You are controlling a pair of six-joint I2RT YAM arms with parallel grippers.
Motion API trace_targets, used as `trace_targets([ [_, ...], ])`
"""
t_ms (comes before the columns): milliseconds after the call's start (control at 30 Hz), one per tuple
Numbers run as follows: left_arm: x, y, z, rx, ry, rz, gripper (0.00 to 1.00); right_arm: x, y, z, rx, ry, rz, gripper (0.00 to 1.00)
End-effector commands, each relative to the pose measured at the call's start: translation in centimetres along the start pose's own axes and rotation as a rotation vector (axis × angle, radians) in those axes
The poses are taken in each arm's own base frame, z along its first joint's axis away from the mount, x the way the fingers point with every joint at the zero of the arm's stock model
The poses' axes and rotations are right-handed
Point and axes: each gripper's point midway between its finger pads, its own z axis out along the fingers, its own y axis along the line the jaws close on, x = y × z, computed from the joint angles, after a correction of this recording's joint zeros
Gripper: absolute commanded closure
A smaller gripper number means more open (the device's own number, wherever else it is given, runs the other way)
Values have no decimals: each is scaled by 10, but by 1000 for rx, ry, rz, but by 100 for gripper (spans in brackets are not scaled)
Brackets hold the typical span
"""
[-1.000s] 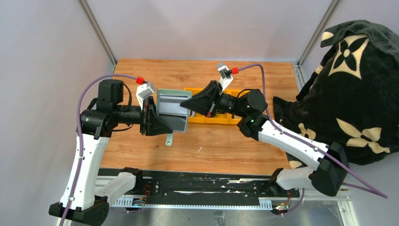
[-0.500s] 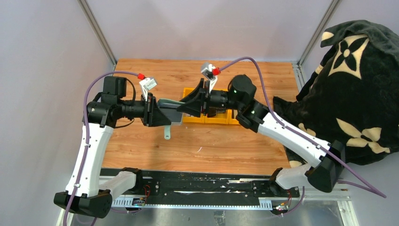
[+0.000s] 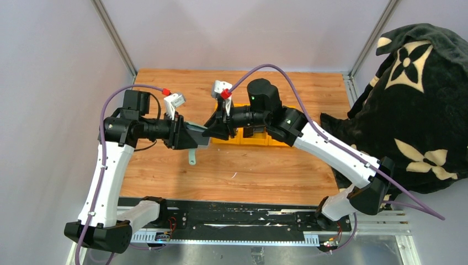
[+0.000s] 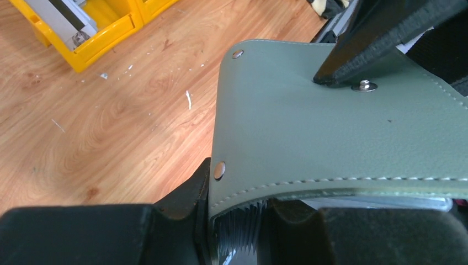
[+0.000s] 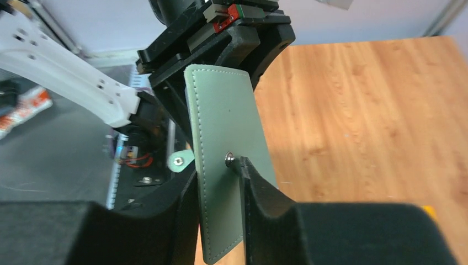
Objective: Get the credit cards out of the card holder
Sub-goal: Remove the credit card from the card holder.
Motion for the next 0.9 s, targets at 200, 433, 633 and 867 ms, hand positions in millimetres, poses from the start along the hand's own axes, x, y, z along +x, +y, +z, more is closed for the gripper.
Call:
trace_targets([
  [200, -6, -12, -1, 62, -20, 51, 100, -15, -23, 2, 329, 56, -290, 82],
  [433, -8, -16, -4, 71, -24, 72, 100, -1, 11, 11, 152, 101, -347, 68],
  [633, -9, -21, -6, 88, -31, 77, 100, 4, 6, 20, 150, 151, -368, 73],
  [867, -9, -22, -8, 82, -34, 114, 89, -17, -4, 15, 229, 110, -397, 100],
])
